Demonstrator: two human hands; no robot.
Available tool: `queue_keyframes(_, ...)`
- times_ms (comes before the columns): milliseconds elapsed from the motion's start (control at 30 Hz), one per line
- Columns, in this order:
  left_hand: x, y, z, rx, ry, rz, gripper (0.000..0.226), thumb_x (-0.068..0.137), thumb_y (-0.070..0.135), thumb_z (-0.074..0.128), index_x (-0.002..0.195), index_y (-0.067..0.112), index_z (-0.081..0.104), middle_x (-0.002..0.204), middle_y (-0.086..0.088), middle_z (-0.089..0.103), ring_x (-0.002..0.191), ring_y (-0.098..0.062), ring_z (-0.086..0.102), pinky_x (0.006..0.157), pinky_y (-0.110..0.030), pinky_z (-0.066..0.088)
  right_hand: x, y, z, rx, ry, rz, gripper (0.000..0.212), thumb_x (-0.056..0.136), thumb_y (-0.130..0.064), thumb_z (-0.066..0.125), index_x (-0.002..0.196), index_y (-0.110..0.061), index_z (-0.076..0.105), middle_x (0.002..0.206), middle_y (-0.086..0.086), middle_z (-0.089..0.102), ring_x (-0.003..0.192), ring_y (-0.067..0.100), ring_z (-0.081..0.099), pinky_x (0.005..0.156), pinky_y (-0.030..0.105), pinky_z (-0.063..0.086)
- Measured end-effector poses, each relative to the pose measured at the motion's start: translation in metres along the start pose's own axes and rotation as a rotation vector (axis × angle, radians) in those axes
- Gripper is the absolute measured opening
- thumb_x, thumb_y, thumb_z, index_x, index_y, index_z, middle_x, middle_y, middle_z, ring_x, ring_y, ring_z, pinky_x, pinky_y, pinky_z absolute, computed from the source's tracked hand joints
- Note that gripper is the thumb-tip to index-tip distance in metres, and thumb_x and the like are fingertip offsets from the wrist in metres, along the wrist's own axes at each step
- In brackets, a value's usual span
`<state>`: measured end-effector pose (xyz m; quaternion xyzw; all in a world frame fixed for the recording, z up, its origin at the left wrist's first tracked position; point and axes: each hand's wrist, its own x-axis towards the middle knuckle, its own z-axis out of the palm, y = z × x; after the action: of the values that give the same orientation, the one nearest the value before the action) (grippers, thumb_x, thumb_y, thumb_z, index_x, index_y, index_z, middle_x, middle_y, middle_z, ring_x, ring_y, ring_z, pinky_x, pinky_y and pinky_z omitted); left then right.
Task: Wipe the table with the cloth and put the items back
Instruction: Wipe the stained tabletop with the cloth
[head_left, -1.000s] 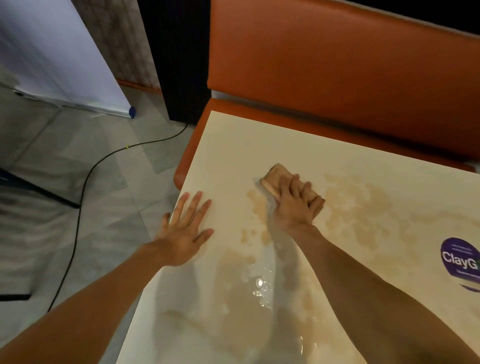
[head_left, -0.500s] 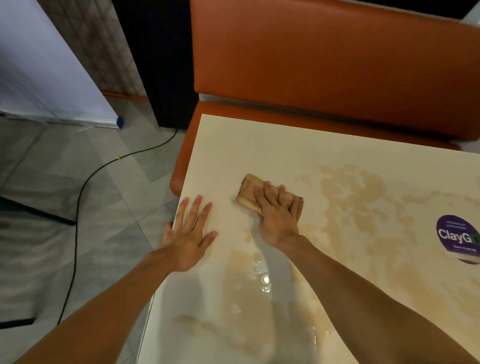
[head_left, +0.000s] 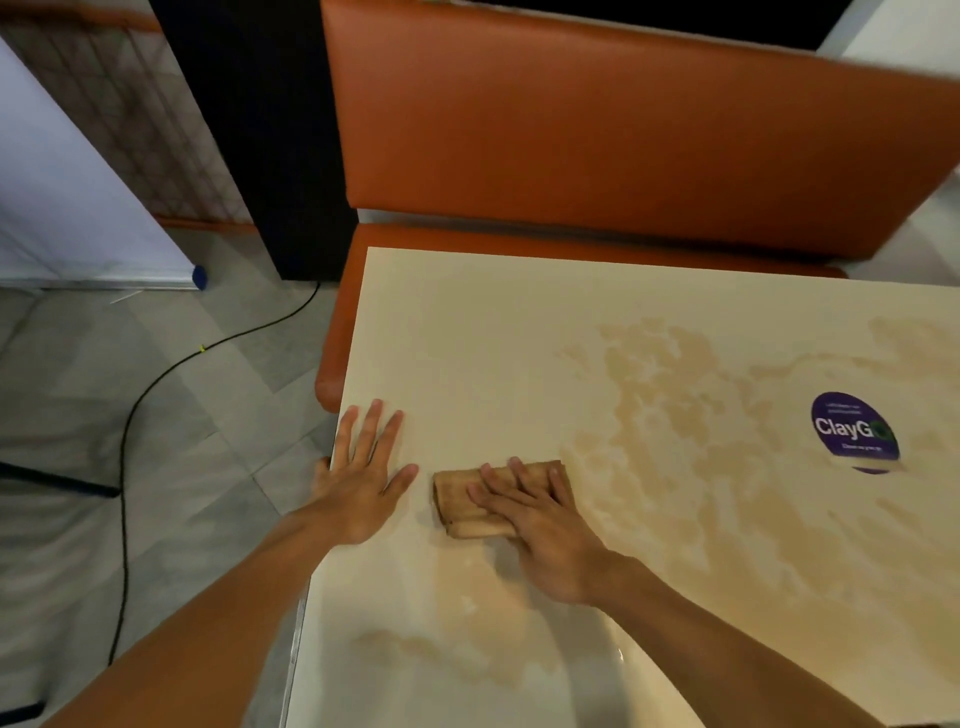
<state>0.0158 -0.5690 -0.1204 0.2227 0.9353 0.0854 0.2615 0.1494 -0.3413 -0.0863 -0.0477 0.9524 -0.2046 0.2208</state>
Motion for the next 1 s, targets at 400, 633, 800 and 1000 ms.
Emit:
queue_keyframes(400, 0.002, 0.004, -0.002, -0.016, -0.057, -0.019, 0.069, 0.094, 0.064, 0.011, 0.144, 0.04, -0.031, 0.141, 0.019, -0.051, 0.134, -0.013, -0.046, 0.116, -0.057, 0.009, -0.035, 0.034, -0.061, 0.176, 0.456, 0.365, 0.065, 0.094, -0.004, 0.04, 0.152, -0.024, 0.02, 0.159, 0.0, 0.025, 0.144, 0.022, 0.027, 0.116, 0.041, 0.029)
queue_keyframes(633, 0.005, 0.008, -0.003, -0.037, -0.076, -0.012, 0.069, 0.095, 0.064, 0.015, 0.145, 0.041, -0.028, 0.145, 0.018, -0.047, 0.137, -0.014, -0.043, 0.116, -0.06, 0.009, -0.005, -0.017, 0.013, 0.089, 0.329, 0.697, 0.064, 0.098, -0.029, 0.036, 0.153, -0.028, 0.003, 0.163, 0.002, -0.007, 0.147, 0.039, -0.008, 0.112, 0.057, -0.008)
queue_keyframes(800, 0.004, 0.004, -0.006, -0.062, -0.077, 0.003, 0.068, 0.098, 0.06, 0.016, 0.146, 0.04, -0.027, 0.148, 0.017, -0.045, 0.137, -0.015, -0.043, 0.115, -0.06, 0.007, 0.011, -0.05, 0.026, 0.153, 0.38, 0.771, 0.071, 0.097, -0.025, 0.038, 0.153, -0.029, -0.004, 0.162, 0.002, -0.016, 0.146, 0.037, -0.02, 0.11, 0.058, -0.019)
queue_keyframes(1000, 0.007, 0.0, -0.005, -0.107, -0.051, 0.043, 0.063, 0.102, 0.049, 0.018, 0.149, 0.038, -0.022, 0.152, 0.015, -0.04, 0.139, -0.014, -0.04, 0.115, -0.057, 0.009, 0.019, -0.094, 0.05, 0.154, 0.376, 0.697, 0.075, 0.095, -0.017, 0.036, 0.152, -0.028, -0.01, 0.16, 0.002, -0.023, 0.143, 0.037, -0.027, 0.108, 0.056, -0.025)
